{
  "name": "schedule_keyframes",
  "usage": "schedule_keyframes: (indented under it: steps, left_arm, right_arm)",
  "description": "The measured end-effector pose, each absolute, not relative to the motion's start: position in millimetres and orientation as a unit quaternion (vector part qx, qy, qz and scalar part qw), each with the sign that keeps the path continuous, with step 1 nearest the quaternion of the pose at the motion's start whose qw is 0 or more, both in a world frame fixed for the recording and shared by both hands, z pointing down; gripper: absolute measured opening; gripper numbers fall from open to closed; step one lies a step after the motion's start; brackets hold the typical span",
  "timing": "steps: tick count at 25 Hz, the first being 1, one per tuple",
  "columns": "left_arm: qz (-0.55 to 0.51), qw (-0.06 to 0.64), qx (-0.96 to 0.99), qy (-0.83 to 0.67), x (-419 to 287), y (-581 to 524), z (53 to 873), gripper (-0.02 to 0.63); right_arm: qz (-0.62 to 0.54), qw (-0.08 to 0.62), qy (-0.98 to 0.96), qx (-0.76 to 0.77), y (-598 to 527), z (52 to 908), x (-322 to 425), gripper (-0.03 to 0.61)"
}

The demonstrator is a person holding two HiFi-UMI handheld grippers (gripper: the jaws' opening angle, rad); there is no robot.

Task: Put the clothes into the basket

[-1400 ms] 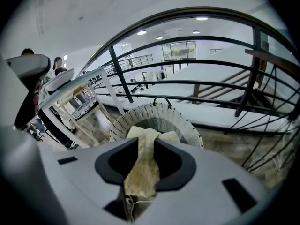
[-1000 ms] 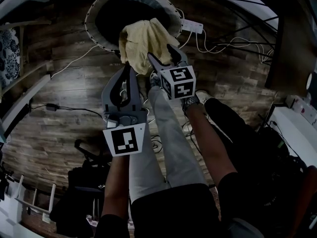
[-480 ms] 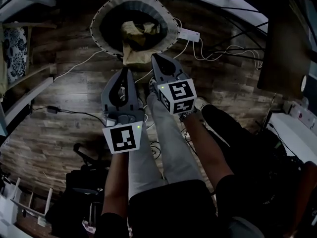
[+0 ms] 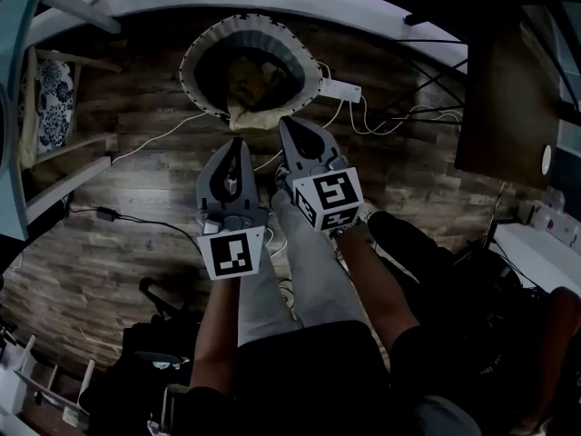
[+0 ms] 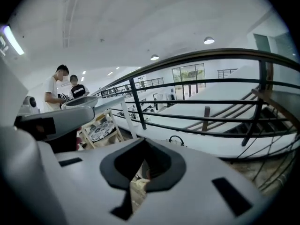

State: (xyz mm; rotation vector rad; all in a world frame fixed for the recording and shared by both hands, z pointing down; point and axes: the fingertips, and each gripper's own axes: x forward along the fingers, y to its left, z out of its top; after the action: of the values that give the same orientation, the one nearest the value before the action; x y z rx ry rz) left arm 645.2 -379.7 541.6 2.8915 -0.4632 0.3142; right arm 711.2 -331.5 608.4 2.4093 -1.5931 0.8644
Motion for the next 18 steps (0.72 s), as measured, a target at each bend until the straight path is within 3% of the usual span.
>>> schedule_keyframes:
  steps: [18]
  left_arm:
    - [0.077, 0.071, 0.981, -0.163, 630.3, -372.2, 433.4, 0.013]
  right_arm:
    - [0.198, -0.004, -0.559, 0.805, -326.0, 433.4, 680.0, 0.009]
